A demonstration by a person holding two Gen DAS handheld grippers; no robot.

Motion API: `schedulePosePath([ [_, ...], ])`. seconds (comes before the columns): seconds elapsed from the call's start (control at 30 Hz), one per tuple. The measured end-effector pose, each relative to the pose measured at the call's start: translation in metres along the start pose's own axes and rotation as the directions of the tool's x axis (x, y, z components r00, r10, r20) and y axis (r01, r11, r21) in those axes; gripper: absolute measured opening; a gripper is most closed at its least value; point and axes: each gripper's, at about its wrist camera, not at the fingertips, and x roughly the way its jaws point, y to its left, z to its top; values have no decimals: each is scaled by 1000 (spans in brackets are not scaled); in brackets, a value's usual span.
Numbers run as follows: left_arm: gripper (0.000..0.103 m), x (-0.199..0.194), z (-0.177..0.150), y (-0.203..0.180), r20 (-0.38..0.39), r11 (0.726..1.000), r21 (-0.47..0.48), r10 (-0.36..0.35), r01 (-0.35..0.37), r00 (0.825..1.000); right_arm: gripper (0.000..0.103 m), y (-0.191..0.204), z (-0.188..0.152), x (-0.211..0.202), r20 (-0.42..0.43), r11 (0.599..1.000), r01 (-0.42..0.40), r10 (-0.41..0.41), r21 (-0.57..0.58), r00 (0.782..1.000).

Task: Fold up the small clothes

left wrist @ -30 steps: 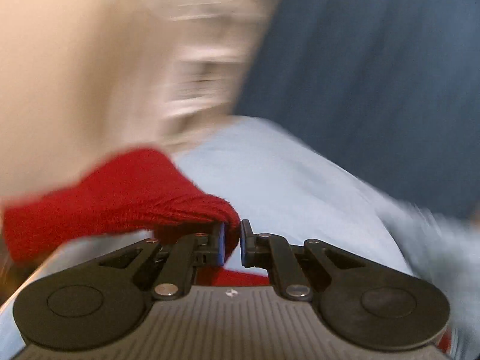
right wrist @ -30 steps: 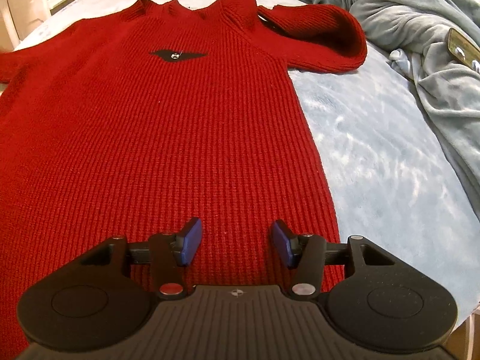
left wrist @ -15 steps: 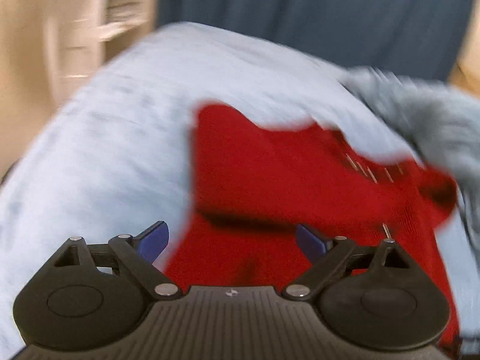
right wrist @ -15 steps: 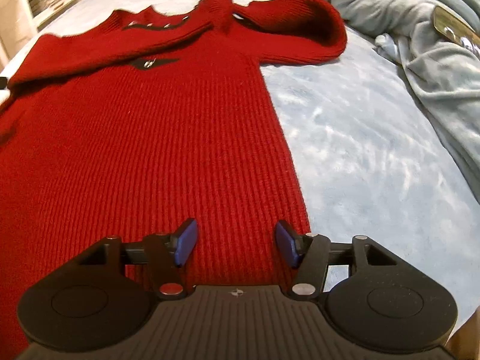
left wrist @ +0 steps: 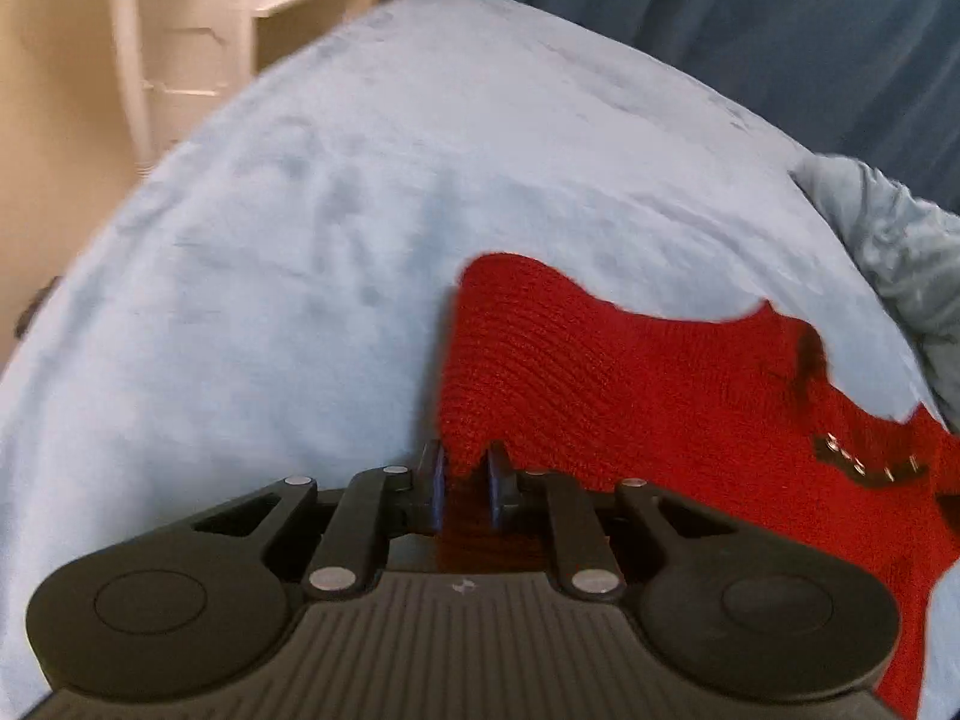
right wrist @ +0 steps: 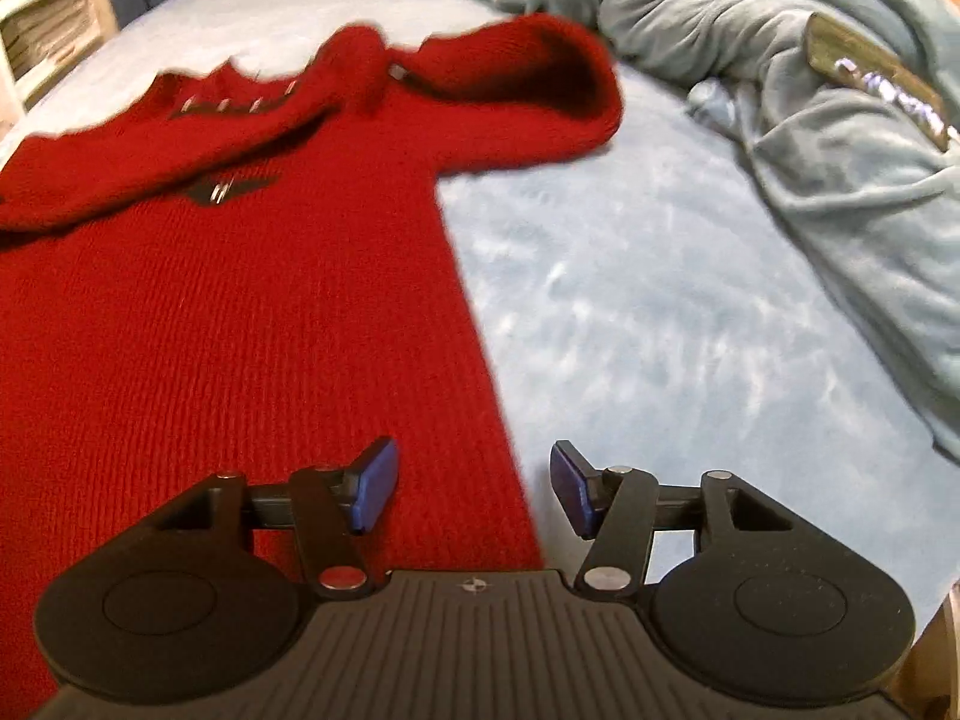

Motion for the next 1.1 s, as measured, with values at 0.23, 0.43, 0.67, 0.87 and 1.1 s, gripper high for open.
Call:
schedulePosePath([
  [0.23,83,-5,-1,-6,9,998,58,-22,22,1000,57,-35,80,29,156,992,-35,15,124,988],
  [0.43,92,-48,-28,-2,53,997,78,-18,14,998,70,-34,189,92,226,996,74,-59,-59,972],
  [0.67,92,-81,-68,4,-7,997,78,-18,18,1000,79,5,247,174,129,896,124,-76,-426,989],
  [0.87,92,-83,-77,6,-24,999,36,11,-10,1000,14,-21,260,141,202,945,117,-56,-305,978],
  [1.1,92,-83,-71,11,-18,994,-111,-1,-1,1000,11,-138,256,72,307,881,461,-469,103,828],
])
